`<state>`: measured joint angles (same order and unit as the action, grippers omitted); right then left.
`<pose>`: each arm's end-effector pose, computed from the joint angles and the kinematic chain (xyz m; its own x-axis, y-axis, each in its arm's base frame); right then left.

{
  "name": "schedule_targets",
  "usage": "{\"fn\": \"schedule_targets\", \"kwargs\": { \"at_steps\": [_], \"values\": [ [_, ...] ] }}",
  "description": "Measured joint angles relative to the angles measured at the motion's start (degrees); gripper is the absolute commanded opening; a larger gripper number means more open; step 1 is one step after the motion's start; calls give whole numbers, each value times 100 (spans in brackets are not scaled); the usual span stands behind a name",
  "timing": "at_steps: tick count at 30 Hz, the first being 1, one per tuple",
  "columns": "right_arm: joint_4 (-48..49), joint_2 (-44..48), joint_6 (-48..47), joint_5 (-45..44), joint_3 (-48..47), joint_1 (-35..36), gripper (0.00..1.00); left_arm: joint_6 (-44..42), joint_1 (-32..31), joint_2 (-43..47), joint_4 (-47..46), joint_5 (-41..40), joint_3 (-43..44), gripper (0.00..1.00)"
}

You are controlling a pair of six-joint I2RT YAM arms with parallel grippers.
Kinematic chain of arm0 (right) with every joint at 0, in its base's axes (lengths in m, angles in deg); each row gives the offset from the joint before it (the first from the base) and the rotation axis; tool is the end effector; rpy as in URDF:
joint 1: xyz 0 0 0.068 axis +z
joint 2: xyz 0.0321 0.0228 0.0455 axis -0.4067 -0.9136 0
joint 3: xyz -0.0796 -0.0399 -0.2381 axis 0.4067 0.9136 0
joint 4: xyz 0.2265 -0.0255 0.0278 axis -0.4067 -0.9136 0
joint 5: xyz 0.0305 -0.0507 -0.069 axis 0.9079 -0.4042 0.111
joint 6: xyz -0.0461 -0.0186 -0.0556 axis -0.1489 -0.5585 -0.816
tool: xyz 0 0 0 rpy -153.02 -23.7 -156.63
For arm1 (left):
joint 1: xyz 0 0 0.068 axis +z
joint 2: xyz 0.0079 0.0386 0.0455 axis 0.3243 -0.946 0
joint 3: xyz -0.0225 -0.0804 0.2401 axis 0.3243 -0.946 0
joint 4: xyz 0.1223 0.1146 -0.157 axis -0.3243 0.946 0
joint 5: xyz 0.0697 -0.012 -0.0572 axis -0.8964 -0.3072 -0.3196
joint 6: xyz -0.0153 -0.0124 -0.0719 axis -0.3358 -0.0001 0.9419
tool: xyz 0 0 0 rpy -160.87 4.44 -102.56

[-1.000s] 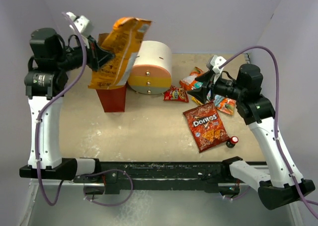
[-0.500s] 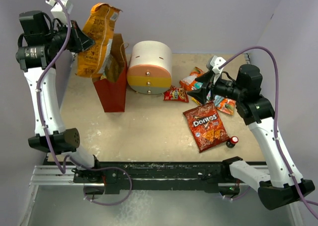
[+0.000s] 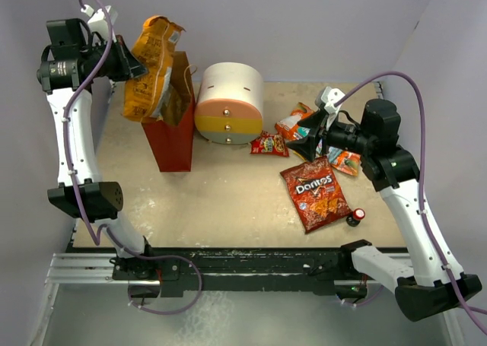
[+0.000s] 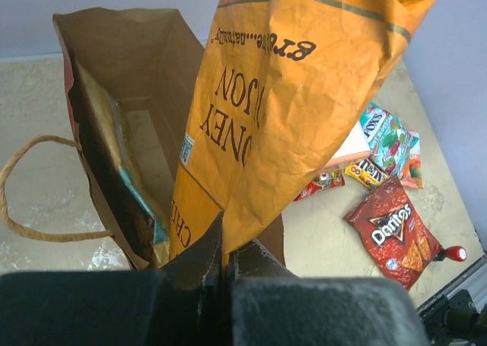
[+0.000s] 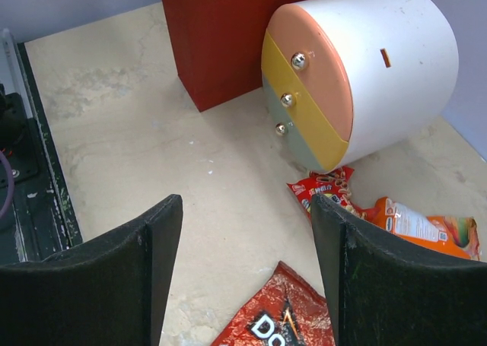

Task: Place the snacks into the paper bag
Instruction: Place the snack in the paper bag.

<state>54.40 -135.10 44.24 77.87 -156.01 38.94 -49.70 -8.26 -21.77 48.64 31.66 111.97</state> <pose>0.1856 0.0938 0.4083 0.0217 -0.1370 -0.9903 -0.8524 0.5151 -0.0899 0.3301 0.0230 0.4461 -0.5420 -0.2290 -0.8086 0.2959 0.8485 -0.4387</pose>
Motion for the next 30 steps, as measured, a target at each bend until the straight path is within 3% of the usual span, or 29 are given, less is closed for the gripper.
{"fn": "schedule_targets", "kwargs": {
  "at_steps": [15,30],
  "values": [
    [48,2,39,13,92,-35,72,234,-37,-42,94,-116,-780,0],
    [127,0,87,22,201,-83,72,229,-505,-494,201,-988,-994,0]
  ]
}}
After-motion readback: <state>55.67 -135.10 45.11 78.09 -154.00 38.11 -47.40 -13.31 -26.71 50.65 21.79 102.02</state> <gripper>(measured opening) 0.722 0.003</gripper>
